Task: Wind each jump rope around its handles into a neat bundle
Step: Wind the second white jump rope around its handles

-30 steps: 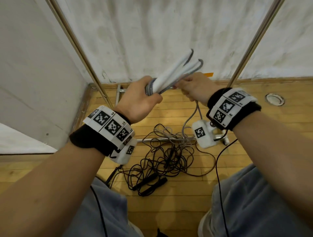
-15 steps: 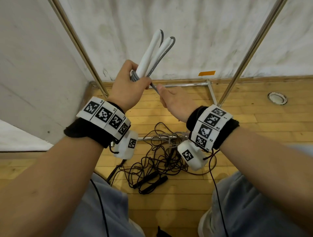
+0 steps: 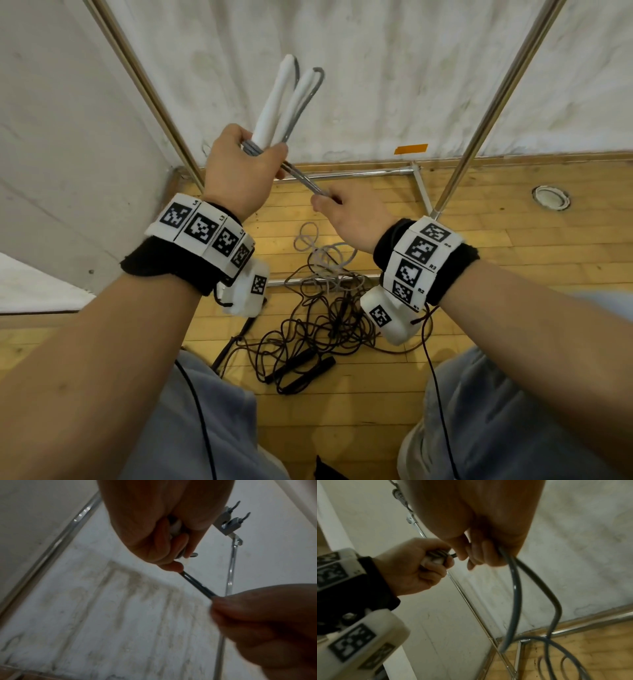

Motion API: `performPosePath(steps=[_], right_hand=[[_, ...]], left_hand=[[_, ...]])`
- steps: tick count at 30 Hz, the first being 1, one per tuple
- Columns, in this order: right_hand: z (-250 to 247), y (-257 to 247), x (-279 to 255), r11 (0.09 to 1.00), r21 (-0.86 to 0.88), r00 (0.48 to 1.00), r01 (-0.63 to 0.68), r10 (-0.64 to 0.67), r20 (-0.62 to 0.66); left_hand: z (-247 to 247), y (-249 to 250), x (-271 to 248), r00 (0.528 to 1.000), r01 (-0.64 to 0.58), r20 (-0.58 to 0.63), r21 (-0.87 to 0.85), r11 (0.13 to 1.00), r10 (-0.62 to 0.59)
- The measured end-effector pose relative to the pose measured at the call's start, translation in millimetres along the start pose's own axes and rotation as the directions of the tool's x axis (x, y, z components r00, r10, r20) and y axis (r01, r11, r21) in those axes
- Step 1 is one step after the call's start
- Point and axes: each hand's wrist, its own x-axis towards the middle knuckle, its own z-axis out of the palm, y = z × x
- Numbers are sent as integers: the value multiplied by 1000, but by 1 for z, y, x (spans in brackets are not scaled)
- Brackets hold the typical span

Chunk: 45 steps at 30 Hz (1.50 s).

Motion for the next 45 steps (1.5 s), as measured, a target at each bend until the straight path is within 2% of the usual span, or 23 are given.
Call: performPosePath(steps=[2,5,10,15,18,19,22,25,29,32,34,40,43,45], right_hand=[[-5,-3,-1,994,-81,998,67,-67,-2],[-9,-9,-2,984,-138,992,113,-104,69],[-24,-4,4,999,38,999,-9,10,-42],[-23,-14,-3,1000,16,989,-10,7,147],[-18,-21,-8,997,75,973,-17,-1,232],[-17,-22,-9,996,85,969,-15,-6,246],[-22,-22,-8,999,51,975,13,-24,221],[-31,-10,1,997,-62,995,41,-35,92],[-40,4,14,957,-290,998,18,-36,-57],[-48,15,22,922,-382,989,-57,-1,-149],[-53,23,27,934,-345,986,-92,39,-159],[-70,32,25,996,-20,995,-92,93,30],[-70,32,24,989,113,989,-95,81,125],[-65,34,24,959,250,983,-132,95,157]], left_hand=[[-4,-9,3,998,-50,-12,209,977,54],[-2,-23,0,984,-148,153,437,887,89],[4,-33,-2,906,-262,422,477,839,43],[22,-30,-15,827,-360,562,552,752,-16],[33,-26,-24,775,-463,630,515,722,47],[36,-25,-26,776,-470,628,527,708,48],[36,-27,-25,822,-407,568,619,671,-26],[33,-31,-25,838,-383,542,664,642,-60],[36,-29,-32,843,-433,539,689,582,-10],[36,-25,-33,826,-459,563,658,597,15],[32,-22,-33,809,-490,585,614,619,60],[10,-7,-31,727,-577,636,359,734,260],[2,4,-34,739,-535,594,232,812,317],[1,10,-36,766,-464,566,158,872,305]])
